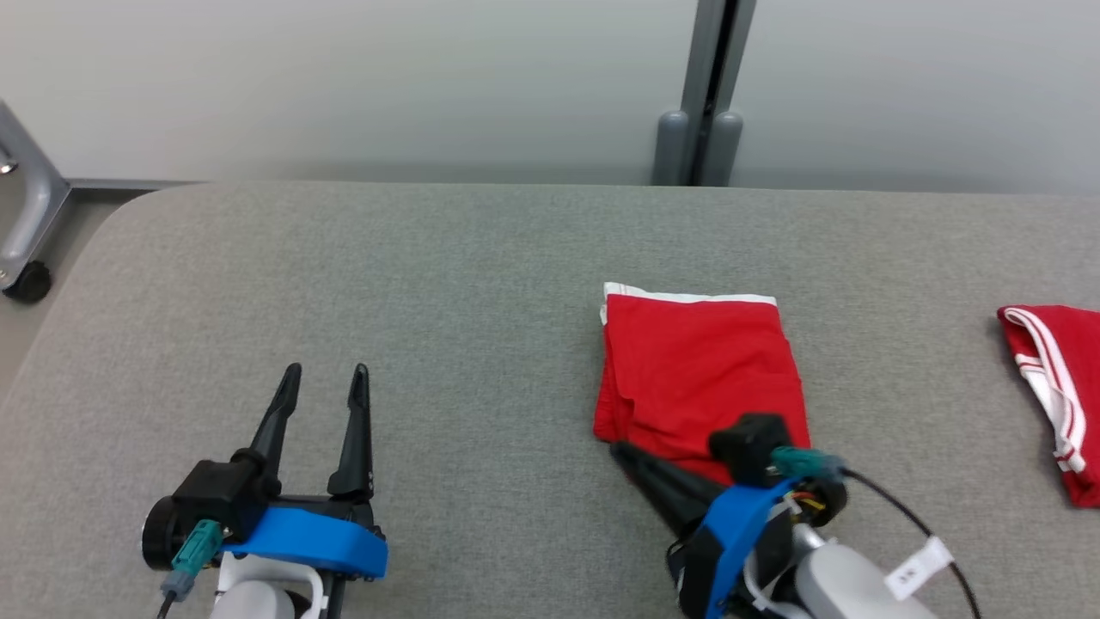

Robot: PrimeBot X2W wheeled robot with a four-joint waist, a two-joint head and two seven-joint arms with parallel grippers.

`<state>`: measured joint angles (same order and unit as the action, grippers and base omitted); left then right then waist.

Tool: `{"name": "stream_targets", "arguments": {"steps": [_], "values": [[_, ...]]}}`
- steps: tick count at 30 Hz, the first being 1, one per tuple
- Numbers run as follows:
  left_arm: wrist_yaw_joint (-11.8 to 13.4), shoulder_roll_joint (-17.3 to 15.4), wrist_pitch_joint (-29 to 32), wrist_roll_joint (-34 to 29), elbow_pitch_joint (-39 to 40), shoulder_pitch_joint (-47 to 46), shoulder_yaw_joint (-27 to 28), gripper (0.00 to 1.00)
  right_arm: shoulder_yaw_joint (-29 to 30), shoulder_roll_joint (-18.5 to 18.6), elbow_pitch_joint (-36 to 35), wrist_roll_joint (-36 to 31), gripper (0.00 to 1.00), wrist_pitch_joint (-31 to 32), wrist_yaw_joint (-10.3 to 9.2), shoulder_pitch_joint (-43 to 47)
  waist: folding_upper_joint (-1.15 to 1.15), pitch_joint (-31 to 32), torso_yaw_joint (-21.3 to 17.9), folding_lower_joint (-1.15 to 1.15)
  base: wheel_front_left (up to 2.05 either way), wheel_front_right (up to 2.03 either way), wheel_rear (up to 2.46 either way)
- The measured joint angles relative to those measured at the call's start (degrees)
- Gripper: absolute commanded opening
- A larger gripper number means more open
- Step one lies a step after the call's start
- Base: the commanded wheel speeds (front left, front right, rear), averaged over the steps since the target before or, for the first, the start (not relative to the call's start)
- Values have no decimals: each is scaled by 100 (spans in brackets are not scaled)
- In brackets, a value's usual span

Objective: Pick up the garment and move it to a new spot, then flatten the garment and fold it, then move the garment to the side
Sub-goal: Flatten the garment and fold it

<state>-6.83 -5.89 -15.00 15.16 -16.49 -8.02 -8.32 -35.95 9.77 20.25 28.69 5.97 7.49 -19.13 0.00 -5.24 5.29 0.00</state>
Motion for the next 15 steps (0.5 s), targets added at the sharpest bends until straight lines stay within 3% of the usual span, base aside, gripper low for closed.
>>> {"name": "stream_targets", "arguments": {"steps": [1, 2, 8, 15], "values": [[16, -11, 0, 7, 21, 41, 49, 100, 219, 54, -170, 2, 88, -122, 0, 58, 0, 35, -65, 0, 0, 0, 0], [30, -19, 0, 16, 49, 90, 118, 100, 481, 91, -322, -38, 100, -270, 0, 129, 0, 70, -131, 0, 0, 0, 0], [121, -41, 0, 42, 200, 346, 442, 100, 2131, 85, -1112, -657, 100, -820, 0, 712, 0, 270, -518, 0, 0, 0, 0], [140, -12, 0, -10, 252, 484, 600, 100, 3252, -96, -1280, -1337, 100, -768, 0, 1191, 0, 434, -751, 0, 0, 0, 0]]}}
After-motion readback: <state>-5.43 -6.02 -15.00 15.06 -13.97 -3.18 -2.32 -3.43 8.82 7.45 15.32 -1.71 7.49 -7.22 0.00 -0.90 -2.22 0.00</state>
